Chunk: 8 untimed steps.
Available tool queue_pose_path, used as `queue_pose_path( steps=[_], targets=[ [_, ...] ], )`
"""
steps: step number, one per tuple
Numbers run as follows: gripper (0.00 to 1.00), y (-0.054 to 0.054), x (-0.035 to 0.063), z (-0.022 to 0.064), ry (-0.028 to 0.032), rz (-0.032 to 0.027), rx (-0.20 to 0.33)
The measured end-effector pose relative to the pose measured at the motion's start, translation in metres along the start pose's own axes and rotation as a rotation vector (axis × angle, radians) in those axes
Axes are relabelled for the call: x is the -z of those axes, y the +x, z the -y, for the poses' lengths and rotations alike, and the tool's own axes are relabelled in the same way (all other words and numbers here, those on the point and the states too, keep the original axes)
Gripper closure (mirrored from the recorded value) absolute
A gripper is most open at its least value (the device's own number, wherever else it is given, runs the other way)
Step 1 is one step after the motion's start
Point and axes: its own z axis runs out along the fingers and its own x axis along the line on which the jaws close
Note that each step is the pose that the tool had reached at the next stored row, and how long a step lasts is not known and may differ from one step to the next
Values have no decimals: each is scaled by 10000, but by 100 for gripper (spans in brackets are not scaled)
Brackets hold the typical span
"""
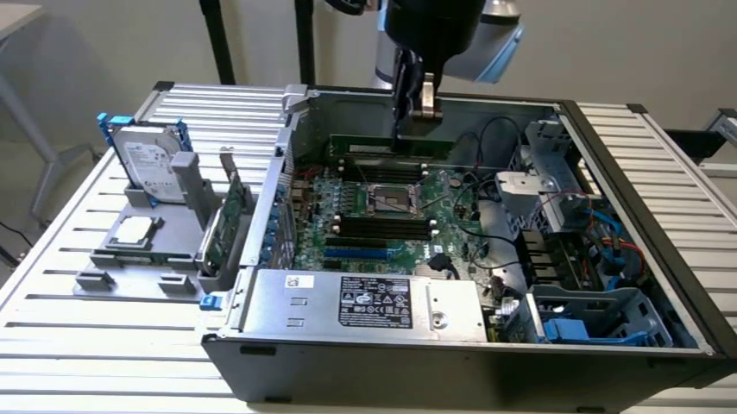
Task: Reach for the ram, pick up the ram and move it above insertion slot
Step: 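Pick up the ram and move it above insertion slot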
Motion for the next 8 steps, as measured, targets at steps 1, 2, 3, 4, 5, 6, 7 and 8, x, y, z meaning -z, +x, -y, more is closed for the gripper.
queue_pose_path(
  steps=[1,2,3,4,5,6,7,8],
  targets=[
    [86,-7,0,6,7,1,-56],
    [86,-8,0,13,10,2,-105],
    [86,-8,1,21,13,5,-143],
    [86,-7,1,27,13,5,-146],
    [86,-7,2,30,13,4,-146],
    [86,-8,2,30,14,4,-147],
    [86,-8,1,30,12,6,-148],
    [86,-8,1,30,12,5,-148]
  ],
)
